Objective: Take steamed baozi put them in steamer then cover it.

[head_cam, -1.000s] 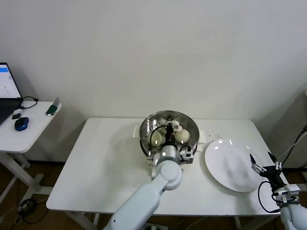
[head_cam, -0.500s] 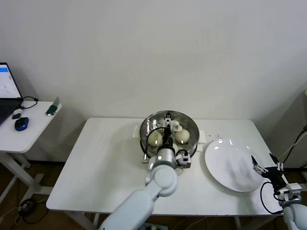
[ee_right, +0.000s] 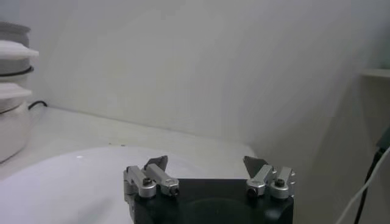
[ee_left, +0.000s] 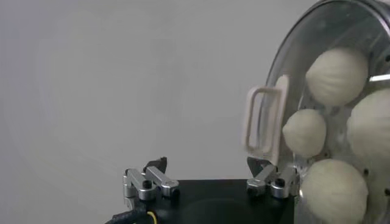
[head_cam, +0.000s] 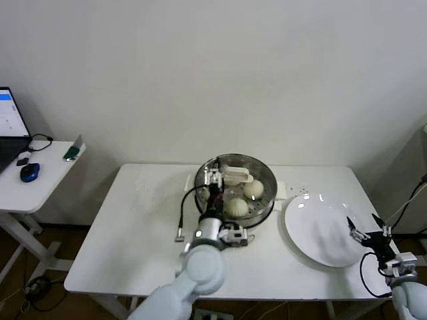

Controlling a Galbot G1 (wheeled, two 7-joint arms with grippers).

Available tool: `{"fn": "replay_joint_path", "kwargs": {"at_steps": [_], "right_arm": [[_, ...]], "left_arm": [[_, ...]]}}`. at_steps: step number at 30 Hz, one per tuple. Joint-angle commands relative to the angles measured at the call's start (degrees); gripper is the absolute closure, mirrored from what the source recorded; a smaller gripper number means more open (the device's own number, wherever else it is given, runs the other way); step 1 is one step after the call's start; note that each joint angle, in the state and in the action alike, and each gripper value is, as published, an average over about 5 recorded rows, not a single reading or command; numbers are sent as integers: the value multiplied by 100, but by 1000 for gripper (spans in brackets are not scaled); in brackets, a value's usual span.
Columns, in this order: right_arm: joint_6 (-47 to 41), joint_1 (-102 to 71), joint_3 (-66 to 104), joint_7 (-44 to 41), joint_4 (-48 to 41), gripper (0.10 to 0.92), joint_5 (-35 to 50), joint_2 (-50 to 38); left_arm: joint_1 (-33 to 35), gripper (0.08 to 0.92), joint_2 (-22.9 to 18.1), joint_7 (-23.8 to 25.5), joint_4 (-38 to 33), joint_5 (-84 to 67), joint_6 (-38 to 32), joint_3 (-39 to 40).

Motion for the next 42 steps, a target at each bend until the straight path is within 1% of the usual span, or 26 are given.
{"fn": "replay_joint_path", "kwargs": {"at_steps": [1, 2, 4, 6, 8, 9, 11, 14, 20, 26, 30, 37, 42], "right_arm": [[-71, -129, -14, 20, 310, 203, 37, 69], [-62, -145, -15, 19, 331, 203, 42, 88], [-42, -175, -18, 17, 372, 203, 50, 127], [-29, -202, -30, 12, 419, 203, 54, 156], [-25, -229, -44, 8, 478, 203, 62, 179], [-23, -241, -53, 6, 511, 203, 73, 187], [-20, -261, -70, 3, 570, 203, 97, 203], [-14, -279, -100, -2, 648, 203, 133, 230], [19, -343, -153, -22, 797, 203, 222, 297], [82, -480, -181, -134, 965, 203, 386, 361], [89, -511, -180, -198, 985, 203, 430, 364], [101, -491, -173, -221, 944, 203, 419, 387], [108, -488, -164, -219, 914, 203, 386, 410]], "left_arm": [[1832, 177, 995, -1182, -1774, -2473, -1144, -1861], [2043, 177, 1062, -1388, -1837, -2966, -1442, -2130], [2476, 177, 1122, -1798, -1835, -3866, -2249, -2774], [2877, 177, 1058, -2111, -1684, -4659, -3269, -3494], [3201, 177, 923, -2245, -1557, -5452, -4001, -4066], [3342, 177, 833, -2286, -1494, -5891, -4277, -4319], [3530, 177, 634, -2322, -1365, -6607, -4578, -4659], [3654, 177, 363, -2280, -1041, -7239, -4920, -4933], [3617, 177, 69, -2133, -194, -8083, -5376, -4886], [3544, 177, 42, -2015, 335, -8341, -5487, -4657], [3521, 177, 37, -1938, 470, -8259, -5477, -4670], [3538, 177, 87, -1807, 448, -8141, -5361, -4744], [3530, 177, 31, -1799, 489, -8001, -5318, -4686]]}}
